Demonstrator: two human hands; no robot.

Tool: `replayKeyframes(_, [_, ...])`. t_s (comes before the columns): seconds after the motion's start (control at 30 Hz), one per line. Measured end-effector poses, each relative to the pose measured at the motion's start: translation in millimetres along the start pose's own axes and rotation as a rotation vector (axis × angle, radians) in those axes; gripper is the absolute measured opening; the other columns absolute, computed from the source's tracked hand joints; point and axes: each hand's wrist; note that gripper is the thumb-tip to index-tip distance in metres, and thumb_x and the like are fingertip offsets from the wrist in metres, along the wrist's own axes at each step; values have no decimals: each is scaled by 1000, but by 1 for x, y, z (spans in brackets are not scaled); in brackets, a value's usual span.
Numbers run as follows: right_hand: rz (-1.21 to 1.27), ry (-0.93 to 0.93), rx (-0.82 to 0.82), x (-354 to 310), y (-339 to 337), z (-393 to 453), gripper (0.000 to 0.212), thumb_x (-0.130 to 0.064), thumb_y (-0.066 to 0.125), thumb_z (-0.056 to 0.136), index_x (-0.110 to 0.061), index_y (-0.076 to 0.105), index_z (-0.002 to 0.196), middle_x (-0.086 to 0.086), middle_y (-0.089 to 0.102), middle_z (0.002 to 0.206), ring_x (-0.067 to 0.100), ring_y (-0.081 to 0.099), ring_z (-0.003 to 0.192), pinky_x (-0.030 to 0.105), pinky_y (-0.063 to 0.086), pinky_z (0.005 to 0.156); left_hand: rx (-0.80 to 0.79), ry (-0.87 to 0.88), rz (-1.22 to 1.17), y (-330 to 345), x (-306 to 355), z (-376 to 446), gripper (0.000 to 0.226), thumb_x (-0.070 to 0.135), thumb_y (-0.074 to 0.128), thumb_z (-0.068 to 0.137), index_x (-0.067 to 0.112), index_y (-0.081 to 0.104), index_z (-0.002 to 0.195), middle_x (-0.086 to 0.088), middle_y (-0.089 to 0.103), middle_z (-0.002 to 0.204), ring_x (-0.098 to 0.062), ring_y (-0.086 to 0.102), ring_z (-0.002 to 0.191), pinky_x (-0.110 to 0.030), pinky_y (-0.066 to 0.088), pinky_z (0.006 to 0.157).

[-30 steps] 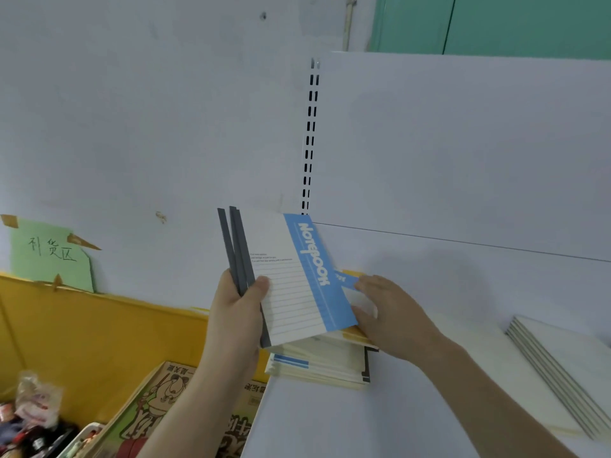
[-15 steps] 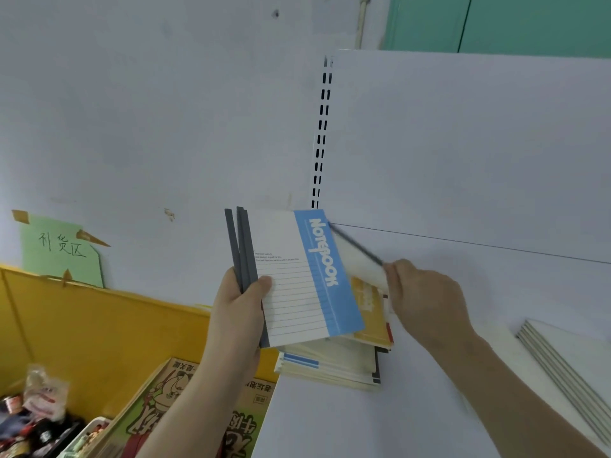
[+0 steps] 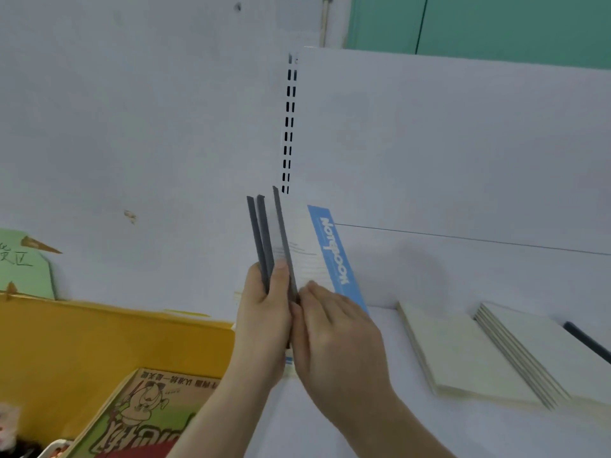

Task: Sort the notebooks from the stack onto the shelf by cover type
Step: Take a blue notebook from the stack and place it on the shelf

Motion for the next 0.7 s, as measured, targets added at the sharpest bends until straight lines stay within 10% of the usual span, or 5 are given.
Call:
replayKeyframes(0.2, [199,28,-23,21,-21,-13,35,-27,43,99,-10,70,113,3,68,120,18,62,113,35,48,98,-81,26,49,3,-9,-7,12,21,60,99,22,61,112,2,76,102,-20,74,96,-45,60,84])
replayKeyframes(0.37, [422,703,-107,65,-54,-8,62,-59,40,96,-25,34,147,-13,45,145,6,44,131,30,41,105,-207,112,55,7,-13,-18,19,23,59,98,29,60,116,8,74,108,-14,71,102,-38,60,80])
replayKeyframes(0.53, [830,848,-95,78,-72,-23,21,-42,49,98,-28,58,109,-23,70,90,-7,65,79,7,46,60,-329,241,231,20,-23,-40,24,43,54,90,33,58,111,19,71,105,-3,68,100,-28,59,79])
replayKeyframes(0.7, [857,796,-170,93,-87,-52,16,-38,52,96,-22,53,96,-23,67,82,-4,64,75,10,46,59,-354,251,408,21,-37,-54,22,48,51,89,34,52,105,34,65,98,9,64,94,-11,52,68])
Point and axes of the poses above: each hand's wrist, its own z-axis towards the middle knuckle, its own y-axis out of the palm, x = y × z
